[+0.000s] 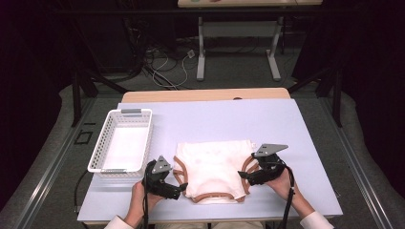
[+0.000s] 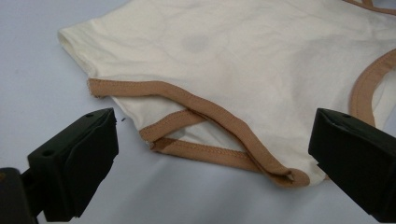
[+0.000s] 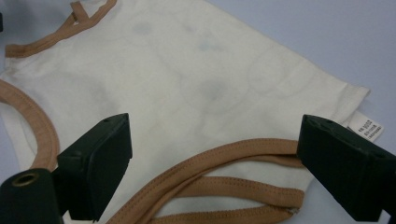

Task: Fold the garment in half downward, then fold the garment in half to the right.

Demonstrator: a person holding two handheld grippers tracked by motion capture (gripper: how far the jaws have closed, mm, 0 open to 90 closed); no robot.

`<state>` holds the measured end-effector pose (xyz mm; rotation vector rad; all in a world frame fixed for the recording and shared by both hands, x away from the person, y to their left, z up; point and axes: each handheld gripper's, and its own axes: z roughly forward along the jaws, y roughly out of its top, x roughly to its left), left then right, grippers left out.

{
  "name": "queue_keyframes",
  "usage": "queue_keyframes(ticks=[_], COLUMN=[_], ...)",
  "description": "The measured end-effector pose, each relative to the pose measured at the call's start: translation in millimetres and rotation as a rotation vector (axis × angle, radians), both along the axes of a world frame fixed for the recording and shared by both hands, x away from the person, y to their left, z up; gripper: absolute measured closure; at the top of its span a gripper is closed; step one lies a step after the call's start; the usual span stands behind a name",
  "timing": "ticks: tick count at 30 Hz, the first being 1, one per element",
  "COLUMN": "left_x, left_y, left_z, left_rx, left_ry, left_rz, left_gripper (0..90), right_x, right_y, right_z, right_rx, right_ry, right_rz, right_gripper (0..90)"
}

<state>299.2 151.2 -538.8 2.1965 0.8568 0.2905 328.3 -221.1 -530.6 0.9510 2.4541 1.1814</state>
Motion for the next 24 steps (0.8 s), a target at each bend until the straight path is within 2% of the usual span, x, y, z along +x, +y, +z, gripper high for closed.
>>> queue_keyframes(ticks=[9, 14, 16, 19, 24], left_x=[2.0, 1.9, 1.6, 3.2, 3.9], left_y=[1.3, 2.1, 1.1, 0.2, 1.2], left_z=[-1.3, -1.9, -2.2, -3.8, -4.8], left_rx=[-0.002, -0.021, -0.014, 0.01, 0.015], left_ry=[-0.007, 0.005, 0.004, 0.018, 0.024], left_rz=[0.01, 0.028, 0.031, 0.038, 0.064], left_gripper=[0.2, 0.2, 0.2, 0.6, 2.0], right_x=[9.6, 13.5, 13.3, 13.6, 15.1], right_y=[5.1, 7.3, 7.3, 6.5, 7.1], right_z=[0.3, -2.0, -0.8, -4.0, -6.3], right_rx=[0.009, 0.008, 0.001, 0.028, 0.013], right_ry=[0.006, -0.003, 0.0, 0.011, 0.018], right_rz=[0.002, -0.001, 0.0, 0.001, 0.0], right_gripper=[5.5, 3.1, 2.6, 2.6, 2.8])
